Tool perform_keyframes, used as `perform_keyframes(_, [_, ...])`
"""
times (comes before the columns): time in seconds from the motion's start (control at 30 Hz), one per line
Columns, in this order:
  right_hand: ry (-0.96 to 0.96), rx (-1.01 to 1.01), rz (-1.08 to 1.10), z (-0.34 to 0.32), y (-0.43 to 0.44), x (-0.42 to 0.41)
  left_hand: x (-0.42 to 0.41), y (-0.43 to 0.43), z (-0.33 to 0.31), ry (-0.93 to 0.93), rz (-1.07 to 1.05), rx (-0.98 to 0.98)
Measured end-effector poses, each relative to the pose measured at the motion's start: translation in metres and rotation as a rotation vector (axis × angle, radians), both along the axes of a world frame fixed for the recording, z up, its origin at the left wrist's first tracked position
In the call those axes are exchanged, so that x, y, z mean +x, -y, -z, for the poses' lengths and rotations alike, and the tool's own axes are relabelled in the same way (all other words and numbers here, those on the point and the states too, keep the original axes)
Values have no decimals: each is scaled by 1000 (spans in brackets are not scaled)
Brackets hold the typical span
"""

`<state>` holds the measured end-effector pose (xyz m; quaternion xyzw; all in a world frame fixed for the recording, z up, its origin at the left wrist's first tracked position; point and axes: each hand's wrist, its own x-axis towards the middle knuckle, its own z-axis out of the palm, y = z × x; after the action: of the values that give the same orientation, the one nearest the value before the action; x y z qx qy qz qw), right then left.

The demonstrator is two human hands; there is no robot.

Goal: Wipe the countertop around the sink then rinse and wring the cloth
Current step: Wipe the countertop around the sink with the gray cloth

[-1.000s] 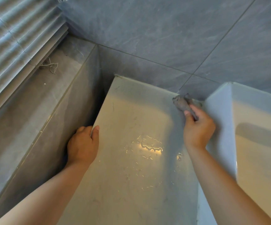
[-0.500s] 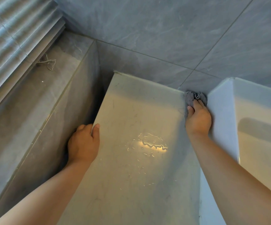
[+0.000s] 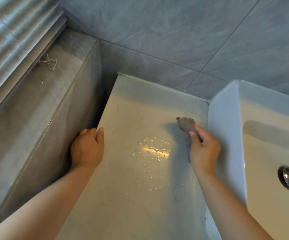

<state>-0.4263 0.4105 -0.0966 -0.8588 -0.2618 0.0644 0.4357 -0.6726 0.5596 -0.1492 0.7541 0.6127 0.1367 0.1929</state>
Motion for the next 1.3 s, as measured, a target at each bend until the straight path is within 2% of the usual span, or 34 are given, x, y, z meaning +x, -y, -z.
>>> perform_keyframes(0.1, [253, -34, 78, -8, 5, 13, 0, 0, 0, 2, 5, 5])
perform_keyframes(0.17, [403, -239, 11, 0, 7, 21, 0, 1, 0, -3, 3, 3])
perform_keyframes(0.23, [456, -421, -62, 17, 11, 21, 0, 1, 1, 0, 6, 3])
perform_keyframes(0.33, [403, -451, -13, 39, 17, 14, 0, 0, 0, 2, 10, 14])
perform_keyframes(0.53, [247, -182, 69, 45, 21, 6, -1, 0, 0, 11, 18, 22])
perform_keyframes(0.83, [134, -79, -191, 29, 39, -66, 1, 0, -1, 11, 21, 28])
perform_keyframes(0.9, [-27, -23, -212, 22, 38, -82, 1, 0, -2, 16, 24, 29])
perform_keyframes(0.97, [-255, 64, -159, 10, 35, -85, 0, 0, -1, 19, 29, 25])
perform_keyframes(1.0, [-303, 108, -116, 3, 33, -82, -1, 1, -1, 20, 29, 23])
perform_keyframes(1.13, [-216, 173, -4, -10, 23, -40, -2, 0, 1, 16, 27, 17])
perform_keyframes(1.3, [-9, -63, 19, 16, 10, 9, -1, 0, 2, 2, 25, 21])
